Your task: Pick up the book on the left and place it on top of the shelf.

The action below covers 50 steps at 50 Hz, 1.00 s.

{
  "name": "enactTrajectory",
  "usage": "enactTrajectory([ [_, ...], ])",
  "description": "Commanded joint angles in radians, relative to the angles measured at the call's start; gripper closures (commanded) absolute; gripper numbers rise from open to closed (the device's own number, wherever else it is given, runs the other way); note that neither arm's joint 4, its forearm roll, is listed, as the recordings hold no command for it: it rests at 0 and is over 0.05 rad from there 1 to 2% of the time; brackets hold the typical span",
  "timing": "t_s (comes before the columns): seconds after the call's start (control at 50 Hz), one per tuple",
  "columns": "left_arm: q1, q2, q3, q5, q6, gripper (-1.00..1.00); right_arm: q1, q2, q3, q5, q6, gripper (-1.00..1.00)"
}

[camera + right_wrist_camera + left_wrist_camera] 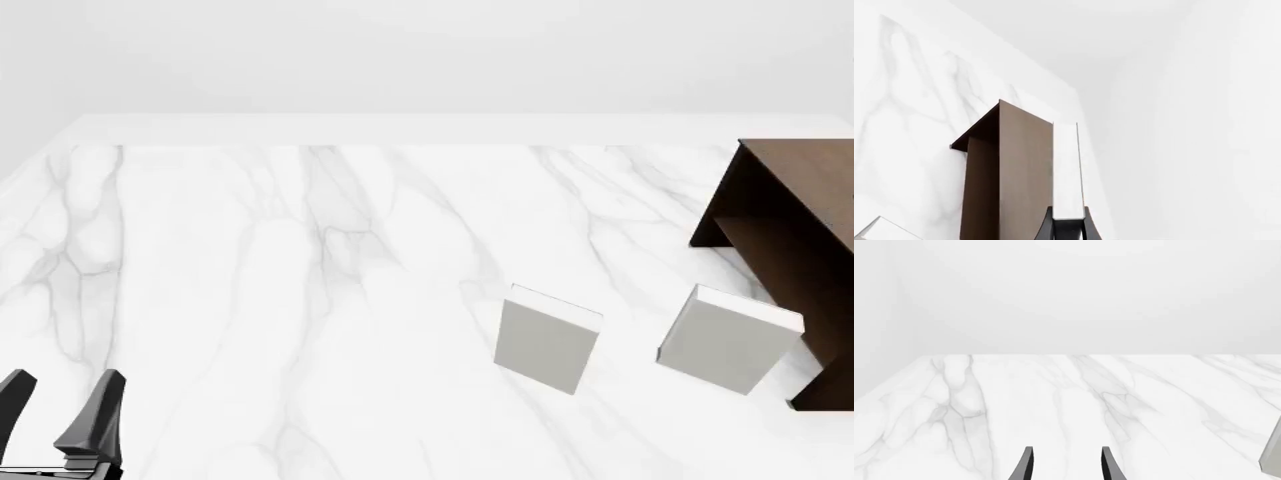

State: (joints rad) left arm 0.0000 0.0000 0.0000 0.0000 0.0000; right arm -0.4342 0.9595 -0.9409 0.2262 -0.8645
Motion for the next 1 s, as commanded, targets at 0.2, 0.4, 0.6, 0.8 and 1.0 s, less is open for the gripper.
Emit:
enactTrajectory([
  [0.2, 0.000, 0.000, 0.000, 0.000, 0.000, -1.00, -0.057, 0.049, -0.027, -0.052, 0.004, 1.00],
  [0.4, 0.000, 0.000, 0.000, 0.000, 0.000, -1.00, -0.075, 0.067, -0.049, -0.053, -0.008, 1.00],
  [0.6, 0.000, 0.000, 0.000, 0.000, 0.000, -1.00, -0.089, 0.103, -0.053, -0.082, -0.010, 1.00],
  [0.8, 0.000, 0.000, 0.000, 0.000, 0.000, -1.00, -0.097, 0.132, -0.041, -0.115, -0.006, 1.00],
  [1.0, 0.000, 0.000, 0.000, 0.000, 0.000, -1.00, -0.108, 0.169, -0.043, -0.142, 0.015, 1.00],
])
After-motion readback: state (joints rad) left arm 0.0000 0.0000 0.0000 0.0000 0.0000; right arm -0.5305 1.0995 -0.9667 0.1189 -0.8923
